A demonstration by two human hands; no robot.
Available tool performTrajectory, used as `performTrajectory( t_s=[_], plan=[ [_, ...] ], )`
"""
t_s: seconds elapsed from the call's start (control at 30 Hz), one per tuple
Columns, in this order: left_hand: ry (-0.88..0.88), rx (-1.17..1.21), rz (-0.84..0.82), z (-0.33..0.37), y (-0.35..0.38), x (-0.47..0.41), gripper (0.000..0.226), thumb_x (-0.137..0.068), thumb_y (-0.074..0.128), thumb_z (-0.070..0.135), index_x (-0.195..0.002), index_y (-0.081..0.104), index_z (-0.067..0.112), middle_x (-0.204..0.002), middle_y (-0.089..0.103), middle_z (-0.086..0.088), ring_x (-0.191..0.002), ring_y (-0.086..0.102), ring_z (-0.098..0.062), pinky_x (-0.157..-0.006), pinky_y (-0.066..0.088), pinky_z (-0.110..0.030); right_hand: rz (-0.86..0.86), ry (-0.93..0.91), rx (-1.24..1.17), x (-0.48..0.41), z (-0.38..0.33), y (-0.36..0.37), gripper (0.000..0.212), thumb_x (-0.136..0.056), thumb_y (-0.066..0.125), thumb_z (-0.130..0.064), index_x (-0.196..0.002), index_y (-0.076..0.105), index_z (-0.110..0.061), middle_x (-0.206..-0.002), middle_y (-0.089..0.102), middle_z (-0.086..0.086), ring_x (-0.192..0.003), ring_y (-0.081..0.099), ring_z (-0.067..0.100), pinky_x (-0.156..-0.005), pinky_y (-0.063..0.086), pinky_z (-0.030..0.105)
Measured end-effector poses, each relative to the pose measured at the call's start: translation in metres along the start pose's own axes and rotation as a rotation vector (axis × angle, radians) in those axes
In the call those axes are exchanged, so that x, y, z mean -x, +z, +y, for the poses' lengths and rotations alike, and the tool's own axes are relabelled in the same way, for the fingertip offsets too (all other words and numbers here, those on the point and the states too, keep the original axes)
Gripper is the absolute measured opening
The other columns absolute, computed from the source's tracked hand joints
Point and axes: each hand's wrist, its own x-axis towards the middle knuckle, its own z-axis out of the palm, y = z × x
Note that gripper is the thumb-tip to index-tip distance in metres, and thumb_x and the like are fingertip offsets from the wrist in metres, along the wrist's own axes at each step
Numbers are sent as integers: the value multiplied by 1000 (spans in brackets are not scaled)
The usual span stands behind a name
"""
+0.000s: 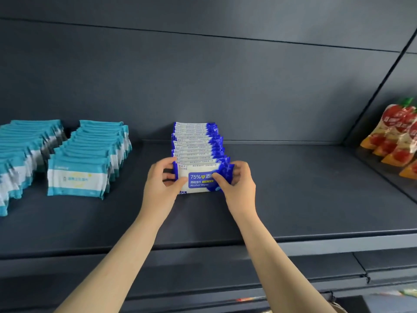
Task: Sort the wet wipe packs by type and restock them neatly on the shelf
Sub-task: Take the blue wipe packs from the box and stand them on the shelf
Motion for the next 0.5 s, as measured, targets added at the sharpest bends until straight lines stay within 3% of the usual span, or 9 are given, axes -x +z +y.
performTrajectory(
  t_s=[0.13,0.37,0.5],
  plan=[
    [12,-19,10,0,-1,0,43,-87,70,9,-124,56,26,-121,57,5,-93,59,2,-70,51,-11,-21,7,-7,-2,0,1,41,-80,83,-24,-105,50,-23,-94,63,-12,-71,58,-9,-62,47,10],
    [-12,-95,-9,-1,-3,2,53,-88,69,8,-134,50,26,-126,53,4,-99,59,-1,-69,48,-6,-59,37,51,-1,-1,0,45,-80,82,-31,-109,49,-21,-97,62,-13,-79,61,1,-62,47,8],
    [-108,33,-33,9,-18,4,59,-88,70,12,-138,46,31,-133,52,7,-102,61,-4,-68,50,-12,-9,132,-60,6,-13,-8,50,-81,79,-39,-120,52,-25,-114,63,-4,-99,66,12,-81,59,34]
  ],
)
